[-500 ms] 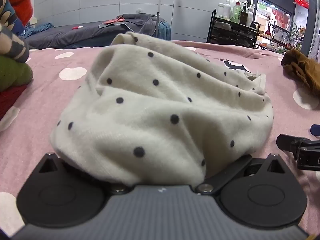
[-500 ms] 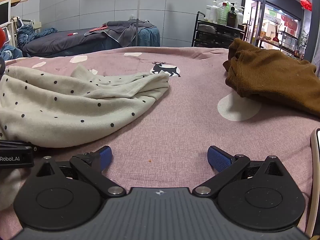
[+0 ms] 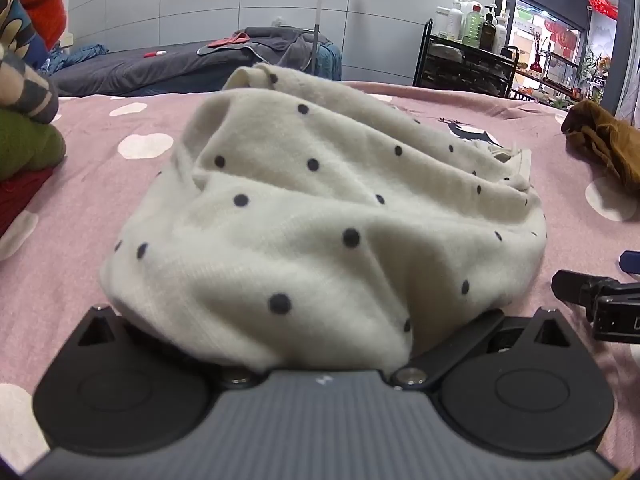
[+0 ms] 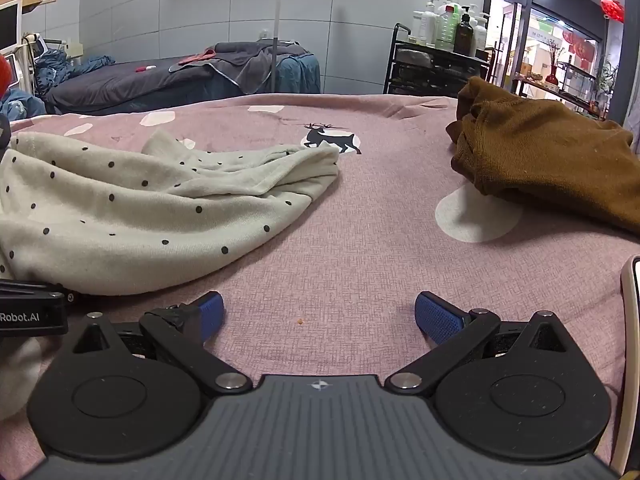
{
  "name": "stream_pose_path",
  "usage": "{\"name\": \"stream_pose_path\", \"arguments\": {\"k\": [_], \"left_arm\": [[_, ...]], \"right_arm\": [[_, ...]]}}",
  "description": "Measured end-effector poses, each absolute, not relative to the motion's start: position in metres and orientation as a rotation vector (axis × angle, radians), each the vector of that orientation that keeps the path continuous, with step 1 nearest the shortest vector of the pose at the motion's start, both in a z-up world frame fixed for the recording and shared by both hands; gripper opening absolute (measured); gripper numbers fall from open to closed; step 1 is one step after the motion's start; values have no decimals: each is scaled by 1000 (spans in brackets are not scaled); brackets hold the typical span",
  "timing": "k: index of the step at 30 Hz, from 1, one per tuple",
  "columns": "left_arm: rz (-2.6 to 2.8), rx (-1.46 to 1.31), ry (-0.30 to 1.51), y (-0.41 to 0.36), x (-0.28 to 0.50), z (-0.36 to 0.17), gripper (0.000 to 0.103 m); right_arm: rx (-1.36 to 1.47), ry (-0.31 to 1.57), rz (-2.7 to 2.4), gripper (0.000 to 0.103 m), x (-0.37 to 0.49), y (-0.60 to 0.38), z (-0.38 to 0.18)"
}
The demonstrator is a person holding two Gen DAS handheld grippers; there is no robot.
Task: Fold small clothes
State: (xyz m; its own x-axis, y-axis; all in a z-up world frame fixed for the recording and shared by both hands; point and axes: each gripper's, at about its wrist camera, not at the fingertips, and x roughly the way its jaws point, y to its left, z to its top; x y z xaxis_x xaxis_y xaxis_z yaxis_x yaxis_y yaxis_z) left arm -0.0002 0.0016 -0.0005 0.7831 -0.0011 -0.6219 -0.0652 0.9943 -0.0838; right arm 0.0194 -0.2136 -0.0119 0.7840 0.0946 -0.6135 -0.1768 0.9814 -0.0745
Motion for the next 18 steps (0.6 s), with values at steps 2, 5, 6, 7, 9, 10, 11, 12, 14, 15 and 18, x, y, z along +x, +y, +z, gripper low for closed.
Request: {"name": "stream_pose_path", "arguments": {"k": [2, 5, 6, 7, 9, 10, 11, 12, 14, 15, 18], "left_arm": [[34, -103, 671, 2, 0, -1, 103], [35, -103, 671, 2, 0, -1, 103], [35, -103, 671, 2, 0, -1, 103], [35, -102, 671, 1, 0, -1, 103], [35, -102, 671, 1, 0, -1, 103], [35, -102, 671, 1, 0, -1, 103], [35, -101, 671, 2, 0, -1, 103], [35, -102, 671, 1, 0, -1, 103], [35, -102, 671, 1, 0, -1, 103], [35, -102, 671, 1, 0, -1, 103], [35, -102, 670, 2, 0, -1, 103]], "right_arm": [[-131, 654, 147, 103, 19, -214, -12], [-130, 654, 147, 103, 19, -214, -12], [-130, 654, 147, 103, 19, -214, -12], [-131, 654, 147, 103, 19, -213, -12], [-130, 653, 147, 103, 19, -214, -12], [-130, 654, 148, 103, 19, -213, -12], [-131, 654, 149, 103, 19, -213, -12], [-132, 655, 149, 103, 19, -213, -11], [-135, 658, 164, 103, 22, -212, -11], [-135, 662, 186, 103, 22, -211, -10], [-160, 675, 262, 103, 19, -205, -1]]}}
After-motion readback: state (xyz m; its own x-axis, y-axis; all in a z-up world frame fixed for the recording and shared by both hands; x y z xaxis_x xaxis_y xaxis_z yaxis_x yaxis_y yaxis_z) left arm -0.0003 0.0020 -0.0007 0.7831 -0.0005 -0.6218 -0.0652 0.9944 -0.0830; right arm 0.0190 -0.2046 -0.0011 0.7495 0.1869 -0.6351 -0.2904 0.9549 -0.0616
